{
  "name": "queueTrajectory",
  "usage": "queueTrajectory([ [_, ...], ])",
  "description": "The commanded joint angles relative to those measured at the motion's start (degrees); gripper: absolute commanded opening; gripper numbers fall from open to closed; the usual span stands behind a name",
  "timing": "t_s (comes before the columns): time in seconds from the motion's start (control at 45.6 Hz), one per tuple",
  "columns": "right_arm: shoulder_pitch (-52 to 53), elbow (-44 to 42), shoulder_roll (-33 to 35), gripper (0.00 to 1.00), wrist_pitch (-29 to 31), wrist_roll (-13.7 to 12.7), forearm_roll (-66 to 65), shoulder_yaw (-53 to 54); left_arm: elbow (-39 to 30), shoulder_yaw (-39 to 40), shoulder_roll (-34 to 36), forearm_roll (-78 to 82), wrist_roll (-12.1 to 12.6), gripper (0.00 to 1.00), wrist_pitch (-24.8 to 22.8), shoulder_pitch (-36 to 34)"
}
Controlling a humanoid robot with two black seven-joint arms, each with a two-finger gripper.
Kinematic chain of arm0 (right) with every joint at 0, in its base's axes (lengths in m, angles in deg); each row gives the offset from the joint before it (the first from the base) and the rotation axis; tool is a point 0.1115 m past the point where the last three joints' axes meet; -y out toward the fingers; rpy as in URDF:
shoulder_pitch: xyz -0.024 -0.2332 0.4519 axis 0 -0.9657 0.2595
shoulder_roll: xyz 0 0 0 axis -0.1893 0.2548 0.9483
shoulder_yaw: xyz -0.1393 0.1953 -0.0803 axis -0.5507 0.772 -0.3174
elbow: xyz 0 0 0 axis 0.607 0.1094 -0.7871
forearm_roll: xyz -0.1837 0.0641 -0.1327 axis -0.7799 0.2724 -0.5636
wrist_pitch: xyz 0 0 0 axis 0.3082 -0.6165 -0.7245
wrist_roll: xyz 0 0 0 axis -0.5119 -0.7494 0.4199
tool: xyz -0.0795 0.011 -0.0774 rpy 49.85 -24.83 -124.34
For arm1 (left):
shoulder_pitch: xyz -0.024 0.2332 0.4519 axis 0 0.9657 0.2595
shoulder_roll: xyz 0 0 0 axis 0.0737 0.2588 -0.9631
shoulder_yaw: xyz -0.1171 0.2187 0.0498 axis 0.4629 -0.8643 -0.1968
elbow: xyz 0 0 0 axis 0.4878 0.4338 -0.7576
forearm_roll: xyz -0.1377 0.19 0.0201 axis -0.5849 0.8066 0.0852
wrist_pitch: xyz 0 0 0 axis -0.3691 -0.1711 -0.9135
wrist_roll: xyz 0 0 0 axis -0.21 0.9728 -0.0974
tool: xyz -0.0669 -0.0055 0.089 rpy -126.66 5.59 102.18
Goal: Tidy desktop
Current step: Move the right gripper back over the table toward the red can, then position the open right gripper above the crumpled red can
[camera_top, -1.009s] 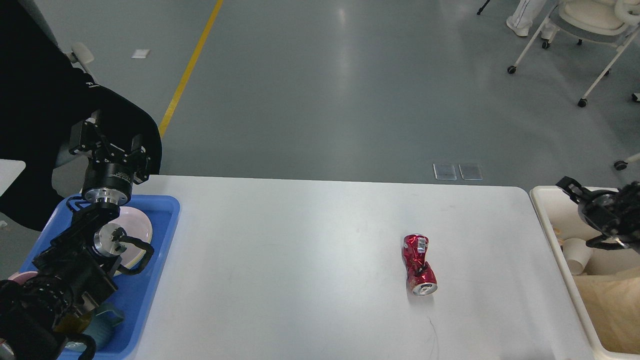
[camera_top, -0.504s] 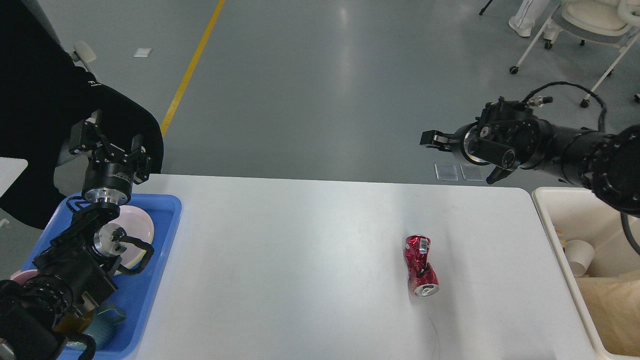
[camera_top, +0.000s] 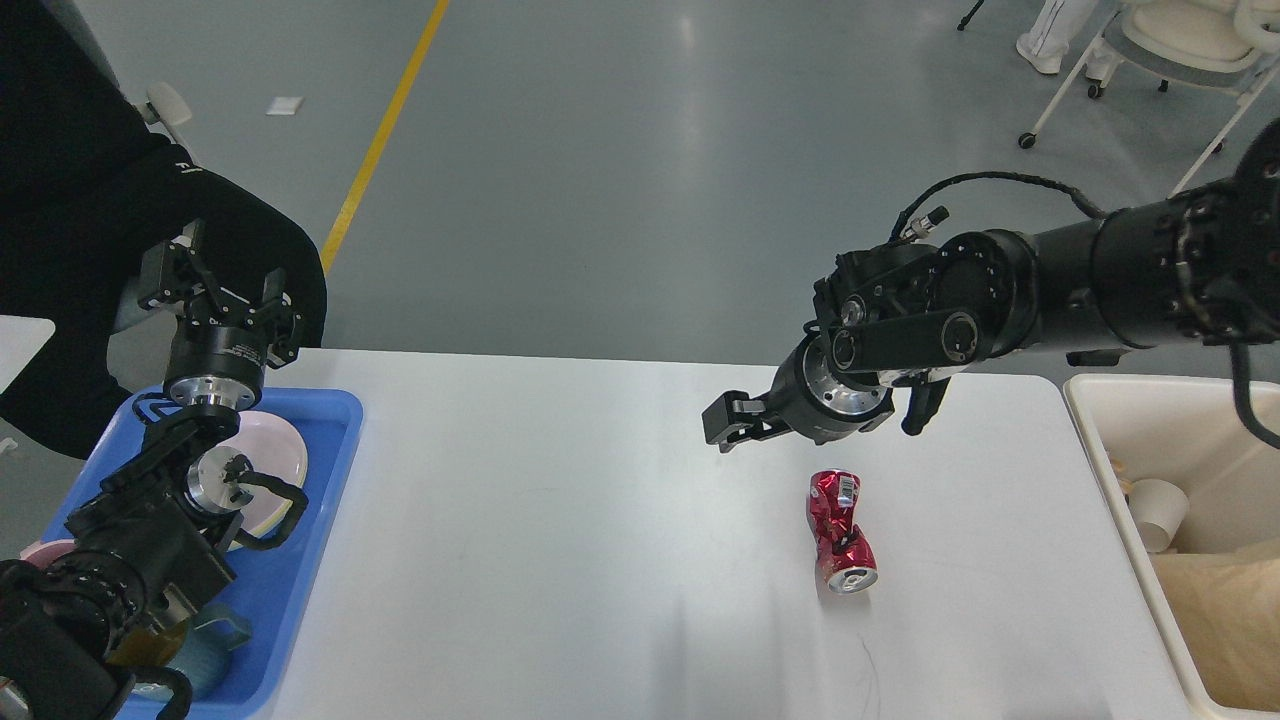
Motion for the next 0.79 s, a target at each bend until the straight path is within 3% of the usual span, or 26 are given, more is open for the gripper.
queueTrajectory([
  [0.0,4.35,6.59,0.18,1.0,0.0,-0.04,0.09,0.05,0.0,0.0,0.0,-0.02,0.0,0.96,0.0,0.01],
  [0.767,5.41,6.87,0.01,1.0,-0.44,-0.13,0.27,0.31,0.0,0.0,0.0,0.07,0.0,0.96,0.0,0.01],
])
